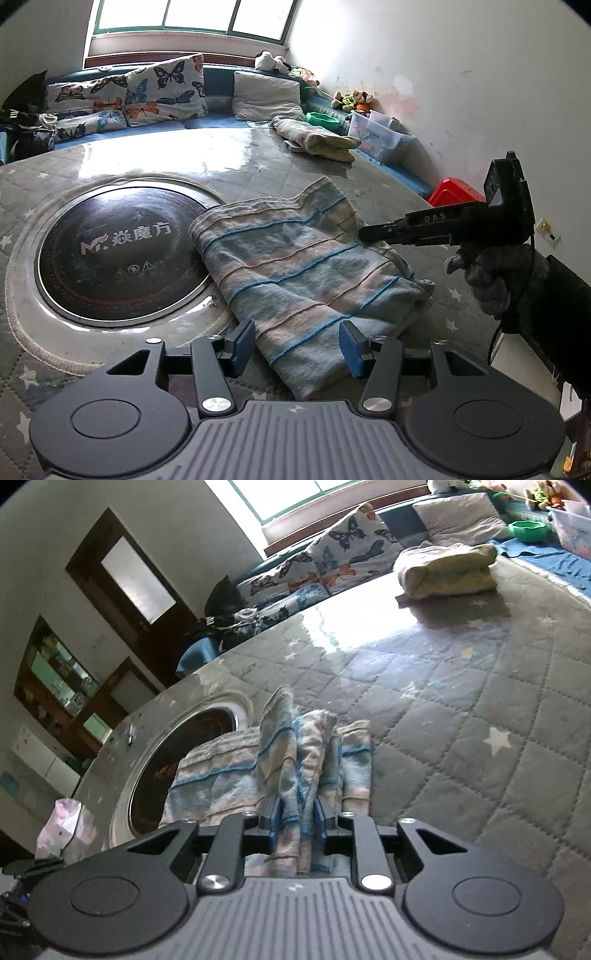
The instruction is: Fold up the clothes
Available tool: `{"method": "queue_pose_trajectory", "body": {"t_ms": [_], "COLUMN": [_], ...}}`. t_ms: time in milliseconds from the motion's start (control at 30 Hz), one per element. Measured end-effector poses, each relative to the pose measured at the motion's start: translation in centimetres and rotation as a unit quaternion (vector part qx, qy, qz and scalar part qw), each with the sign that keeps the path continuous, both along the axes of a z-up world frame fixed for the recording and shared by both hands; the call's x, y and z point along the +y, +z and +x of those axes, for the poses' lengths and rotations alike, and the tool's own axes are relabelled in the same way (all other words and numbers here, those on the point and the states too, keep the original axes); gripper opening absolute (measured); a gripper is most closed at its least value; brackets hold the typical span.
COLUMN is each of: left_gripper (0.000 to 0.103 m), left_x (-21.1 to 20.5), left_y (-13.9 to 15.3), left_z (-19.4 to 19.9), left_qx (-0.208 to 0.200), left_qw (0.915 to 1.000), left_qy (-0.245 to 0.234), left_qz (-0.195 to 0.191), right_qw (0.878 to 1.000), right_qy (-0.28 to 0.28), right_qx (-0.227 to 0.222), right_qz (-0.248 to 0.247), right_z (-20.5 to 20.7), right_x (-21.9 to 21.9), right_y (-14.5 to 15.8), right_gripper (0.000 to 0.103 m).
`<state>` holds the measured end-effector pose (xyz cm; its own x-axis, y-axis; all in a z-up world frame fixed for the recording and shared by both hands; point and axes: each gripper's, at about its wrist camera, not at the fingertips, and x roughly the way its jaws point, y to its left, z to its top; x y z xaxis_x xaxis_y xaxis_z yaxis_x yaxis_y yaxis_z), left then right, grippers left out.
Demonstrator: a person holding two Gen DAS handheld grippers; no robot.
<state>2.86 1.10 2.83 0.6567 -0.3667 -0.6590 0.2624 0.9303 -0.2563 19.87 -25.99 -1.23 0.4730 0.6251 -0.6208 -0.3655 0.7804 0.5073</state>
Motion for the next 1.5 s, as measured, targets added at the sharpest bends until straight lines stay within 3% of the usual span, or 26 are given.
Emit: {"method": "queue_pose_trajectory", "body": {"t_ms": [133,233,400,567,733,867,967,1100,1367,1500], "left_gripper": [0.054,0.054,0.054,0.054,0.052,0.052,0.052,0.051,0.051,0.051], "left_x": [-0.5,-0.7,-1.3,-2.0,-2.9,-3.4,-3.5,-2.7,-2.0,-2.1], "left_y": [0.2,0.4,-0.1,-0.5,-1.2,-2.4,-3.1,-3.5,-3.8,-3.1], "left_z": [0.2,0.3,1.1,2.0,2.9,3.3,3.4,3.6,4.0,3.7], "left_qx": [-0.003,-0.006,-0.002,-0.003,-0.003,0.01,0.017,0.024,0.024,0.018], "left_qw": [1.0,0.9999,0.9997,0.9992,0.9987,0.998,0.9976,0.9977,0.9978,0.998], "left_qy": [-0.005,-0.011,-0.022,-0.034,-0.047,-0.054,-0.052,-0.048,-0.038,-0.032], "left_qz": [0.004,0.007,0.012,0.018,0.023,0.032,0.041,0.042,0.049,0.052], "right_qw": [1.0,1.0,0.999,0.997,0.994,0.991,0.991,0.995,0.992,0.992], "right_qy": [0.001,-0.004,-0.006,-0.02,0.033,0.068,0.061,0.029,-0.008,-0.002], "right_qx": [-0.008,-0.024,-0.031,-0.059,-0.092,-0.089,-0.07,-0.05,-0.056,-0.082], "right_qz": [-0.004,0.007,-0.04,-0.039,-0.058,-0.071,-0.096,-0.079,-0.11,-0.097], "right_z": [-0.4,-1.2,-2.0,-3.4,-6.8,-9.2,-9.6,-9.7,-9.4,-9.8], "right_x": [0.3,0.1,0.7,-0.1,0.7,1.2,0.8,-1.2,-3.0,-2.7], "right_y": [0.3,1.4,0.9,2.2,3.6,3.0,1.4,0.6,1.2,2.1], "right_gripper": [0.007,0.007,0.009,0.01,0.01,0.01,0.008,0.002,0.009,0.009]}}
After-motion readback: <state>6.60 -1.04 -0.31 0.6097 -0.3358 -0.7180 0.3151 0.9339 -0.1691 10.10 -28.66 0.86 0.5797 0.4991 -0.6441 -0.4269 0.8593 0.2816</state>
